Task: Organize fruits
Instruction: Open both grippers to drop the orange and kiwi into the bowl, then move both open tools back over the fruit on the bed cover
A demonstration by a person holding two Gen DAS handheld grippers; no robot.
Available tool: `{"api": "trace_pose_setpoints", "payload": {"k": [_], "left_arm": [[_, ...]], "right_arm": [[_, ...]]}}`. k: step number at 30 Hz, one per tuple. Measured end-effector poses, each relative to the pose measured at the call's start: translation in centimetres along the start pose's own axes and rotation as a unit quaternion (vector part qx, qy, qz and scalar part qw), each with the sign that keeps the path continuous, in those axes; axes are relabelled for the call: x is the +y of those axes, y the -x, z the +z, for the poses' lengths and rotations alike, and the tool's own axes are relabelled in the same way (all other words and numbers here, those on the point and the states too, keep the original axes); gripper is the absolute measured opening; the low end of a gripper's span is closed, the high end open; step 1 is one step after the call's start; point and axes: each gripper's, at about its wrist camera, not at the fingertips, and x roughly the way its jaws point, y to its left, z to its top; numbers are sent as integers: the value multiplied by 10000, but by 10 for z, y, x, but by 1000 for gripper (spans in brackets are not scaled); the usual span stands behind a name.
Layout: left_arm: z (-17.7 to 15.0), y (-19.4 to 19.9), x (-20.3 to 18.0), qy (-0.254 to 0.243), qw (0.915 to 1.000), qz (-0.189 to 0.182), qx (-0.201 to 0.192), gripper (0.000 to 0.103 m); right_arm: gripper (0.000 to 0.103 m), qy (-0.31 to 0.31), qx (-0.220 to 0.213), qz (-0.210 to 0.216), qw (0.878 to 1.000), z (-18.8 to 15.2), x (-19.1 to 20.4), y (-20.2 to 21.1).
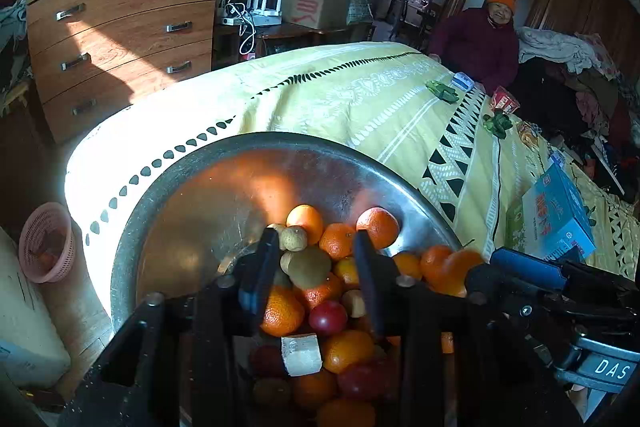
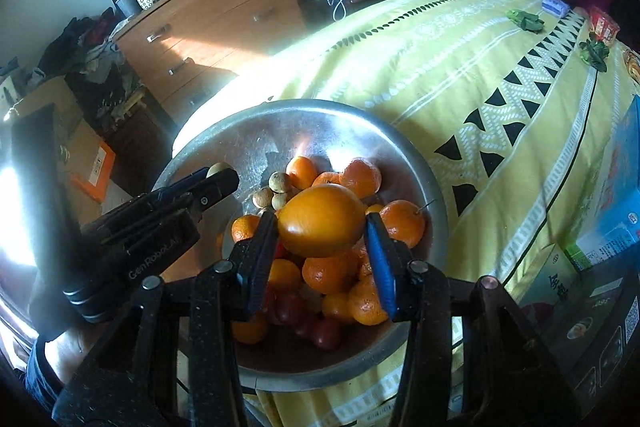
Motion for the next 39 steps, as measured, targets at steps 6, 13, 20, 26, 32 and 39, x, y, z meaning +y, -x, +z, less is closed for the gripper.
{"api": "trace_pose_setpoints", "payload": {"k": [6,13,20,26,32,39], "left_arm": [[4,11,5,72,9998,92,-155,60],[0,50,-57,-419,9957,-454,-685,62],[-35,98,-186,-1379,9707,-1721,-959,75],[-107,108,-305,-2464,9395,-2352,-359,75],[-174,96,-379,-3190,9206,-2245,183,75],[-203,90,-416,-3727,9088,-1871,121,75]], "right_arm": [[82,-151,-528,27,9985,3,0,29],[81,-233,-1199,-449,9915,-63,-18,102],[81,-1118,-1164,-1359,9775,-178,-83,165],[81,-1959,-974,-2077,9534,-255,-131,212],[81,-2210,-1043,-2779,9290,-296,-146,255],[81,-2558,-1209,-2917,9137,-330,-169,279]]}}
